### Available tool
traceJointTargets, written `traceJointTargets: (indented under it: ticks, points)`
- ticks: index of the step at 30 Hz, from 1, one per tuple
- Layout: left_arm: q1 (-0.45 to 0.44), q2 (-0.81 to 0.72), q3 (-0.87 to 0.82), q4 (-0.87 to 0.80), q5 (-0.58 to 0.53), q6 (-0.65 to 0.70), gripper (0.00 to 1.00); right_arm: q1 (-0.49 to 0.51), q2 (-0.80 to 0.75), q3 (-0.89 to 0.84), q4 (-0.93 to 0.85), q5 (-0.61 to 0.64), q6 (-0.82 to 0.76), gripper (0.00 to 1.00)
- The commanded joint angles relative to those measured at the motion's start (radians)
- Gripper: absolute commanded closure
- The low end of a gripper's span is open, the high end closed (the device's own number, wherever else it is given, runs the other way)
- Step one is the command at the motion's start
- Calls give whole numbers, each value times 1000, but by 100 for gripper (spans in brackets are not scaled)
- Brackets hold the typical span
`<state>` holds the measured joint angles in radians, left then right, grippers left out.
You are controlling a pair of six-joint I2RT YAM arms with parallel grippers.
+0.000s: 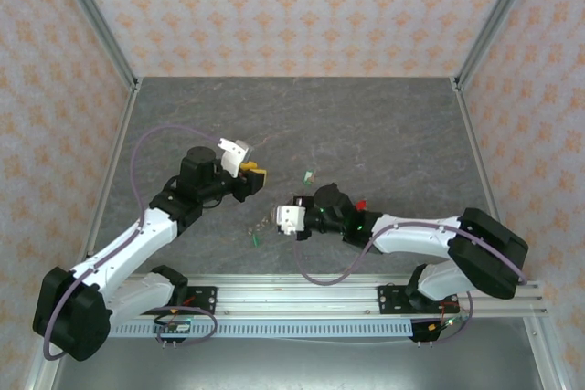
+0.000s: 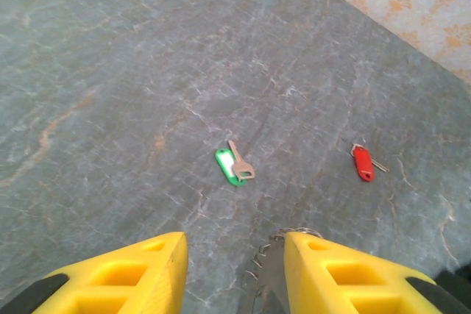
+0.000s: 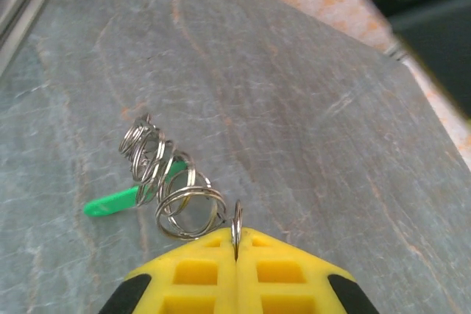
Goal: Put the keys on the keyring
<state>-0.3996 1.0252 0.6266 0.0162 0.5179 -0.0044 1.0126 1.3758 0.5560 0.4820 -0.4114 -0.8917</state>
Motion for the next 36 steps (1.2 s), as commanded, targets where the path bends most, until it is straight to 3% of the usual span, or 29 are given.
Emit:
traceJointTargets:
  ticks: [1,8,15,20,26,36]
  points:
    - [-2,-40,-26,46,-68,25,60,54,29,-25,-75,51,-12,100]
    - [-2,-68,-49,44,-32,26,62,65,69,-58,66,20,202,100]
    - [-3,-75,-69,70,55,54,62,-122,66,-120,255,-276,449,100]
    - [-24,-2,-45,89,151,82,62,-226,101,-157,384,-383,531,100]
    - [-93,119,3,38,231,215,62,-313,123,-160,403,-483,525,100]
    - [-129,274,45,-5,309,371,63,-394,125,-137,342,-585,475,100]
